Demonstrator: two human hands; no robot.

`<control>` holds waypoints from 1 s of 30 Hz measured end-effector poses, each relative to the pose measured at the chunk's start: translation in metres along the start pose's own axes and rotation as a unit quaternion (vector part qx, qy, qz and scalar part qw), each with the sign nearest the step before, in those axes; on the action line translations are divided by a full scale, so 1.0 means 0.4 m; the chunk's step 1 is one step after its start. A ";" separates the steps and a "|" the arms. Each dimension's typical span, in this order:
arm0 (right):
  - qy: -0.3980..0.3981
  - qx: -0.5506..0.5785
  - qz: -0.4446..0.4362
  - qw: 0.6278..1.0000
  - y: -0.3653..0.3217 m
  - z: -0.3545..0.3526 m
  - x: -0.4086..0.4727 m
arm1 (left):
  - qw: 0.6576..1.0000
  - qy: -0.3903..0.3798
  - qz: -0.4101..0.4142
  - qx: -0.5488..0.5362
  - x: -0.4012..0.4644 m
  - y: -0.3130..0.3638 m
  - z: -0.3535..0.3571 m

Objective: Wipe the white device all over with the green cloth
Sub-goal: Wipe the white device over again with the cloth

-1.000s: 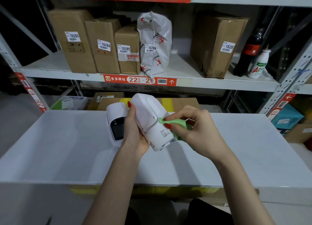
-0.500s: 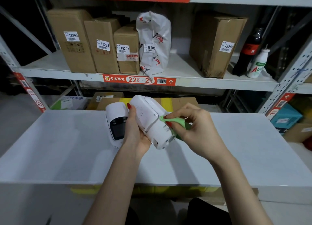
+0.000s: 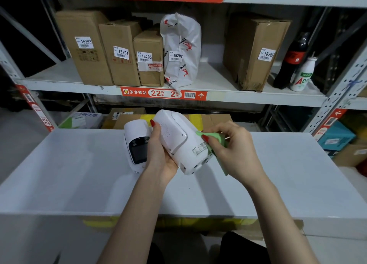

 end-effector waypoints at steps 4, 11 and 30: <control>-0.031 0.062 0.005 0.998 -0.009 0.008 -0.003 | 1.000 -0.002 0.000 0.007 0.001 0.000 0.003; -0.014 0.129 0.062 0.990 0.029 0.003 0.003 | 1.000 -0.018 -0.003 -0.020 0.006 0.001 -0.001; 0.021 0.134 0.097 0.986 0.064 -0.008 0.006 | 0.998 -0.053 0.019 0.008 -0.031 0.025 0.030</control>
Point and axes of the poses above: each hand's wrist, its own x-axis towards the middle knuckle, its own z-axis out of the palm, y = z × x, the point moved 8 cm from there along x, towards the middle knuckle, and after that the axes turned 7 degrees about x, right-handed, at the moved point
